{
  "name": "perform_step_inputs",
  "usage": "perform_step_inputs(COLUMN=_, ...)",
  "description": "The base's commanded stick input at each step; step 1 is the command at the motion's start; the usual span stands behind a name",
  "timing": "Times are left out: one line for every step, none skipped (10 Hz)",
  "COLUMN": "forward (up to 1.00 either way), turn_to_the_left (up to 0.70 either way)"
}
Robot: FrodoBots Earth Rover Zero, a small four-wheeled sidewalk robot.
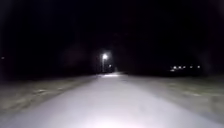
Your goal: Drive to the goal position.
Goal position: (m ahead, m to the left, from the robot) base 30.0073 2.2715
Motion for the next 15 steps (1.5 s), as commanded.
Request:
perform_step_inputs(forward=0.7, turn_to_the_left=0.0)
perform_step_inputs(forward=0.7, turn_to_the_left=0.0)
perform_step_inputs(forward=0.7, turn_to_the_left=0.0)
perform_step_inputs(forward=0.7, turn_to_the_left=0.0)
perform_step_inputs(forward=0.7, turn_to_the_left=0.0)
perform_step_inputs(forward=0.7, turn_to_the_left=0.0)
perform_step_inputs(forward=0.7, turn_to_the_left=0.0)
perform_step_inputs(forward=0.7, turn_to_the_left=0.0)
perform_step_inputs(forward=0.7, turn_to_the_left=0.0)
perform_step_inputs(forward=0.7, turn_to_the_left=0.0)
perform_step_inputs(forward=0.7, turn_to_the_left=0.0)
perform_step_inputs(forward=0.7, turn_to_the_left=0.0)
perform_step_inputs(forward=0.7, turn_to_the_left=0.0)
perform_step_inputs(forward=0.7, turn_to_the_left=0.0)
perform_step_inputs(forward=0.7, turn_to_the_left=0.0)
